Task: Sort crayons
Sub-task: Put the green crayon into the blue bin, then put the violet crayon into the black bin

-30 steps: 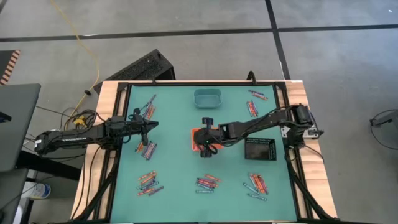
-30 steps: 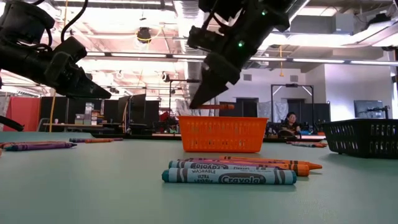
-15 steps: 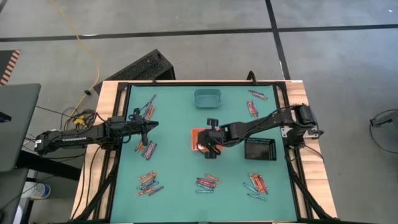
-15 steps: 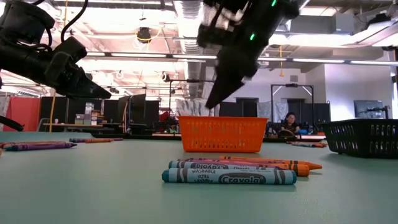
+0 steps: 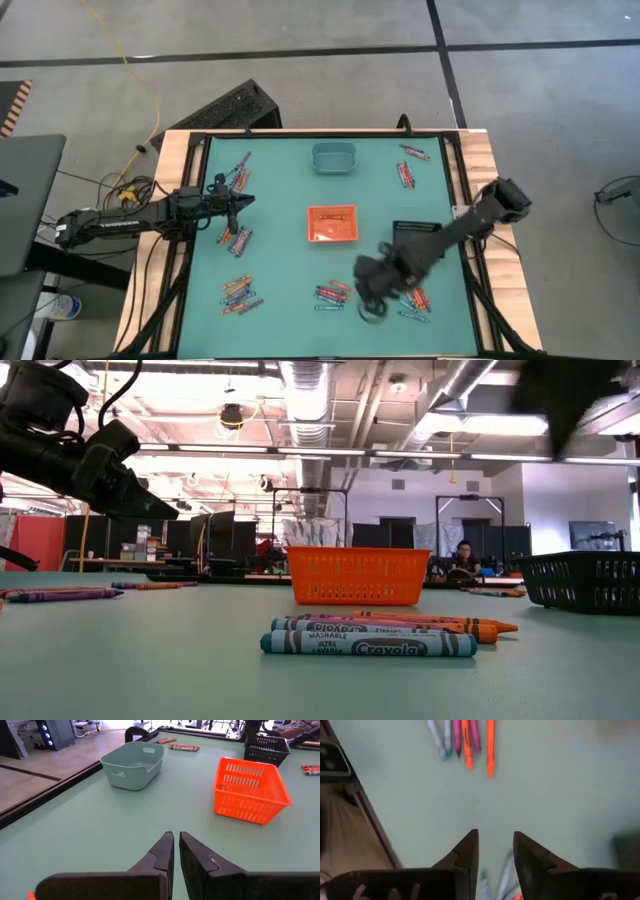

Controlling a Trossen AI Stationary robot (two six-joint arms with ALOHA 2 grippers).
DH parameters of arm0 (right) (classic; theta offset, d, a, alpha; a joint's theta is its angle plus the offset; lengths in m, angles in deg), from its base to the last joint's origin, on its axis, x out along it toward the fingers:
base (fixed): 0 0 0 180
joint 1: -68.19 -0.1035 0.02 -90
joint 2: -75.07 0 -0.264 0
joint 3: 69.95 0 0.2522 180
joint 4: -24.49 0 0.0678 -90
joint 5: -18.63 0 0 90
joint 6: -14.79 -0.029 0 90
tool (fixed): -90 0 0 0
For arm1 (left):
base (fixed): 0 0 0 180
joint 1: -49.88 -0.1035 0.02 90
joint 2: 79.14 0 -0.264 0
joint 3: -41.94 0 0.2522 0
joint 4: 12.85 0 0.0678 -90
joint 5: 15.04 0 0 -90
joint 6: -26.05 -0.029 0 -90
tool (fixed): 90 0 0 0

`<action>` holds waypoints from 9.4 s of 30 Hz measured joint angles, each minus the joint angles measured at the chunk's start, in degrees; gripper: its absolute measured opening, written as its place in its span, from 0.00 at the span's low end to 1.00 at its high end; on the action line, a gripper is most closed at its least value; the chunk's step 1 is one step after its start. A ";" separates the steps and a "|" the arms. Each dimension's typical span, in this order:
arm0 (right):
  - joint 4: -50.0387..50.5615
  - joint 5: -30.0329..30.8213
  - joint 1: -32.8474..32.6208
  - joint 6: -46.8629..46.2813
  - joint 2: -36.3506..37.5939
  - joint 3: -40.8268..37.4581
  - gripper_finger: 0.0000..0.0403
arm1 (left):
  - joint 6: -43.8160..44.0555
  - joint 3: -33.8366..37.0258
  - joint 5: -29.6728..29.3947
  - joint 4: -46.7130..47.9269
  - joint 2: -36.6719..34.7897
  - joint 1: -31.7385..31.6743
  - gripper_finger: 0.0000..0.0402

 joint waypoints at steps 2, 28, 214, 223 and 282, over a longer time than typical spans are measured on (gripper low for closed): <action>1.49 0.16 -3.36 -6.79 -0.26 -0.15 0.29 | 0.00 0.00 0.00 0.01 0.04 -0.01 0.04; -19.45 8.03 -22.18 -20.69 -2.77 -17.64 0.29 | 0.00 0.00 -0.11 0.02 0.04 0.00 0.04; -79.42 -11.89 15.85 56.56 -43.02 26.81 0.15 | 0.00 0.02 0.07 0.00 0.52 -0.01 0.04; -64.15 -21.09 17.33 60.57 -47.24 41.59 0.21 | 0.00 0.02 0.09 0.02 0.52 0.01 0.04; -59.66 0.66 11.90 54.46 -52.02 38.86 0.36 | 0.00 0.02 0.11 0.04 0.50 -0.01 0.04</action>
